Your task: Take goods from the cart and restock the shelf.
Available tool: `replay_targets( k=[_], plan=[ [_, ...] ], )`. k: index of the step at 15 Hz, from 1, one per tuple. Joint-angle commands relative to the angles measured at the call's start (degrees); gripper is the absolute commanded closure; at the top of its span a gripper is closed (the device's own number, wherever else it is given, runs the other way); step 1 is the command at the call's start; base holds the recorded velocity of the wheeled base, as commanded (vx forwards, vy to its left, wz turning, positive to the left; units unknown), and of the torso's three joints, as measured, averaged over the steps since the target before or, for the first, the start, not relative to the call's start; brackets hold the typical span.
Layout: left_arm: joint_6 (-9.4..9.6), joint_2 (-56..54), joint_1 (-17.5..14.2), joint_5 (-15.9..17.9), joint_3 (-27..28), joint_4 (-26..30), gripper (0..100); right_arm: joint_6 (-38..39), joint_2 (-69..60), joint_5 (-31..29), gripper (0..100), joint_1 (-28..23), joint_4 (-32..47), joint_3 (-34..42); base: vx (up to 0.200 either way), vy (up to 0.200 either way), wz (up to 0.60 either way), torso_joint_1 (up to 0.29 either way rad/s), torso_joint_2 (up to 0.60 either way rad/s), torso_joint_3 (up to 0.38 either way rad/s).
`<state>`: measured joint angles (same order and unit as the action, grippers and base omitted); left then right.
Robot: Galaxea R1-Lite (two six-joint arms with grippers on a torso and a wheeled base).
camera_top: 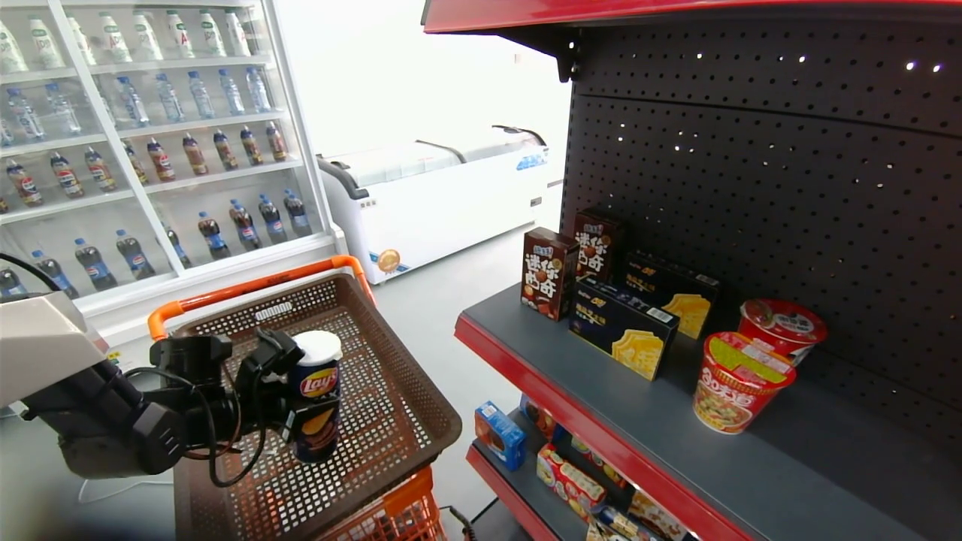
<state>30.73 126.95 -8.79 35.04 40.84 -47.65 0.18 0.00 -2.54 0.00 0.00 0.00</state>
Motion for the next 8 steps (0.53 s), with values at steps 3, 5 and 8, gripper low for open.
replay_targets(
  k=[3, 5, 8],
  plan=[
    [-0.94, -7.4, 1.5, -2.0, -3.9, -0.7, 100, 0.0, 0.0, 0.0, 0, 0.0, 0.0, 0.0, 0.0, 0.0, 0.0, 0.0, 0.0, 0.0],
    [-5.6, -18.3, 2.7, -3.8, -4.2, 0.5, 100, 0.0, 0.0, 0.0, 0, 0.0, 0.0, 0.0, 0.0, 0.0, 0.0, 0.0, 0.0, 0.0],
    [-18.6, -35.1, 6.6, -14.6, -4.3, 8.0, 100, 0.0, 0.0, 0.0, 0, 0.0, 0.0, 0.0, 0.0, 0.0, 0.0, 0.0, 0.0, 0.0]
  ],
)
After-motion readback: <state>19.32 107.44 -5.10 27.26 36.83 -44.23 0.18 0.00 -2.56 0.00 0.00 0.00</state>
